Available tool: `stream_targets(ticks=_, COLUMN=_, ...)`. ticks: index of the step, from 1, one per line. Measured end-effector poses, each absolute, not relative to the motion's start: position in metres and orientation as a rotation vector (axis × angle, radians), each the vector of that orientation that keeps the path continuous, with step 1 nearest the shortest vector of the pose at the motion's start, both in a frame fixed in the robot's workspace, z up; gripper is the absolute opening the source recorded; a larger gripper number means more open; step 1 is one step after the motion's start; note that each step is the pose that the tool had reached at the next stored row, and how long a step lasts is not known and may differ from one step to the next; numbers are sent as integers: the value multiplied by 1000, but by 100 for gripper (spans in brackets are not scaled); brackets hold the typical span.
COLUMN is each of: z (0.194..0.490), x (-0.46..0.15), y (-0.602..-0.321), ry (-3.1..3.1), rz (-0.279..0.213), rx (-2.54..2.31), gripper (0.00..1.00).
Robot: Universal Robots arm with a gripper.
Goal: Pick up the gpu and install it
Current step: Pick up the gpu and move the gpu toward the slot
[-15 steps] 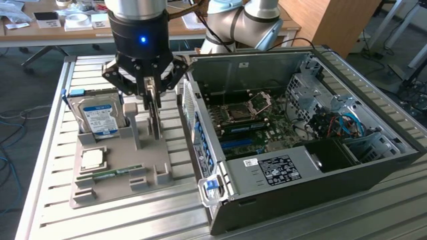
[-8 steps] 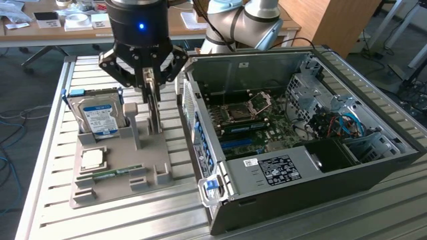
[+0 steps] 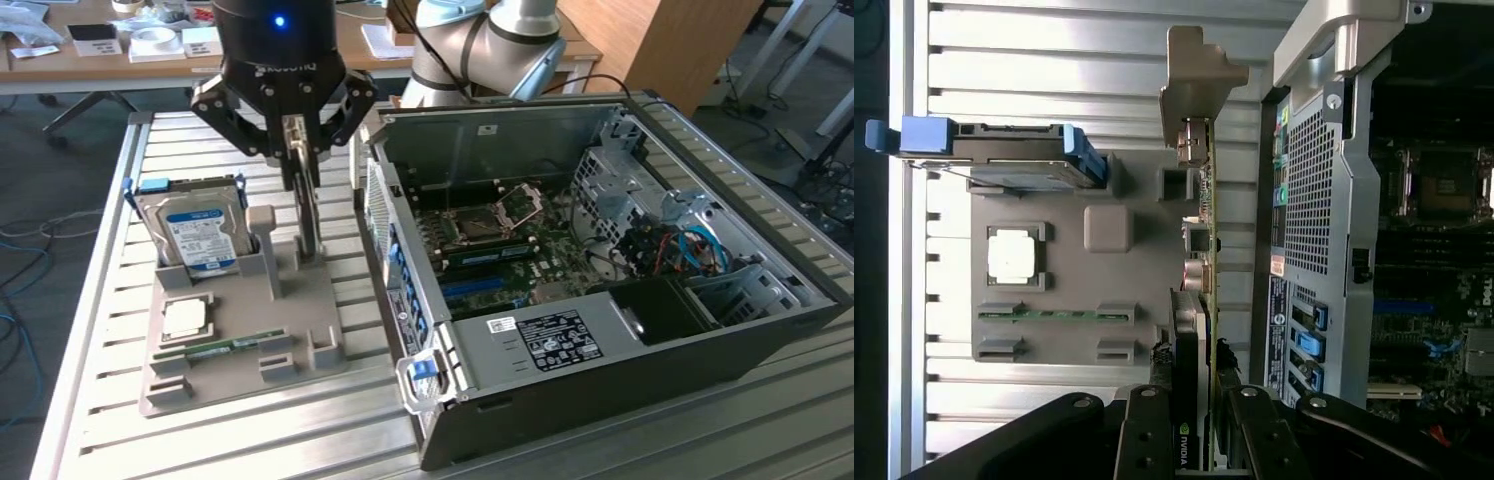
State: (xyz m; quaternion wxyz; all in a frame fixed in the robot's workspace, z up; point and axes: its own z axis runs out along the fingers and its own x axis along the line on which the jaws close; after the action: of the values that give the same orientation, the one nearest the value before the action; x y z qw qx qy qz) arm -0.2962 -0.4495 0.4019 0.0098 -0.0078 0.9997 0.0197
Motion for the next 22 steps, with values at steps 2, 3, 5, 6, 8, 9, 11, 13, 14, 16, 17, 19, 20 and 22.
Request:
stream_targets(ticks=2, z=403, x=-296, y=-450, ry=3121, rz=62, rx=-24, gripper=27)
stream_targets(ticks=3, z=403, x=-296, y=-450, ry=3121, rz=62, rx=-24, gripper=27)
stream_targets(ticks=5, z=403, x=-296, y=-450, ry=3121, rz=62, rx=-24, gripper=27)
stream_targets(ticks=6, z=403, x=-296, y=-450, ry=3121, rz=61, rx=-24, gripper=27)
stream_targets(ticks=8, z=403, x=-296, y=-450, ry=3121, rz=61, rx=-24, gripper=27)
stream_targets(ticks=9, z=403, x=-296, y=-450, ry=3121, rz=61, rx=-24, gripper=27)
stream_targets(ticks=11, z=405, x=-296, y=-450, ry=3122, rz=61, rx=-24, gripper=27)
stream_targets(ticks=13, z=407, x=-296, y=-449, ry=3122, rz=61, rx=-24, gripper=27)
stream_targets(ticks=14, z=409, x=-296, y=-449, ry=3121, rz=61, rx=-24, gripper=27)
stream_targets(ticks=16, z=412, x=-296, y=-449, ry=3121, rz=61, rx=-24, gripper=27)
stream_targets(ticks=17, z=413, x=-296, y=-449, ry=3121, rz=61, rx=-24, gripper=27)
stream_targets(ticks=19, z=414, x=-296, y=-449, ry=3121, rz=62, rx=-24, gripper=27)
stream_targets(ticks=20, z=414, x=-296, y=-449, ry=3121, rz=62, rx=-24, gripper=27)
stream_targets(ticks=22, z=414, x=-296, y=-449, ry=3121, rz=61, rx=-24, gripper=27)
